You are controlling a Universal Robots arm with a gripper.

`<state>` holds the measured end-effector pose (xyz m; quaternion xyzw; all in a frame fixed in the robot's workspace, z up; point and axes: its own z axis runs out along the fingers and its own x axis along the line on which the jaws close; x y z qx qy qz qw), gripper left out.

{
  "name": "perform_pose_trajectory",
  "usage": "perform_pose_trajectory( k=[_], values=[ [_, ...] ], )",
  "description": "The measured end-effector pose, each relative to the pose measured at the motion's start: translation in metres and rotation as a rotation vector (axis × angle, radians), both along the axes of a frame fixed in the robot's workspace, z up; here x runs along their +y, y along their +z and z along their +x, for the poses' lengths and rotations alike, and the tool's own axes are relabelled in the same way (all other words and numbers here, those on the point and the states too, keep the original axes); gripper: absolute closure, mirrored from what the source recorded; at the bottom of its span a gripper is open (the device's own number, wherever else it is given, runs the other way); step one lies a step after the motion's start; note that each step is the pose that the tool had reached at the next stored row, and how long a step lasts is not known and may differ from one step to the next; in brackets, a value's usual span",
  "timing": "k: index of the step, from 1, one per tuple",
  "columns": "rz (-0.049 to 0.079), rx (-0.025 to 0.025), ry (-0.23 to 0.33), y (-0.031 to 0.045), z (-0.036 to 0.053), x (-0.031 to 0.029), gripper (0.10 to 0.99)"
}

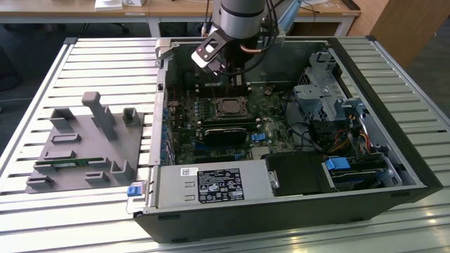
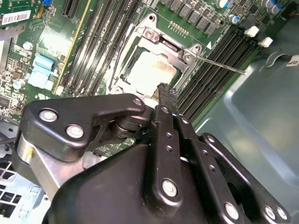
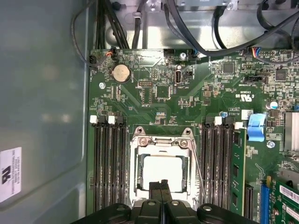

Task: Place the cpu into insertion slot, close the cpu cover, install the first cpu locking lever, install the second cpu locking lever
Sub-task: 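Install the first cpu locking lever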

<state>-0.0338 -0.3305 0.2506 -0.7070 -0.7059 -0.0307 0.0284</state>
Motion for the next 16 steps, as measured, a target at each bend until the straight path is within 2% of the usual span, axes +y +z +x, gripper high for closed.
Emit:
perform_pose_trajectory(
  k=[7, 13, 16],
  values=[
    [0.0, 0.0, 0.0, 0.0088, 0.0, 0.0, 0.98],
    [-0.001, -0.0001, 0.0, 0.0191, 0.0, 0.0, 0.98],
    [-0.001, -0.0004, 0.037, 0.0191, -0.0001, 0.0, 0.98]
  ],
)
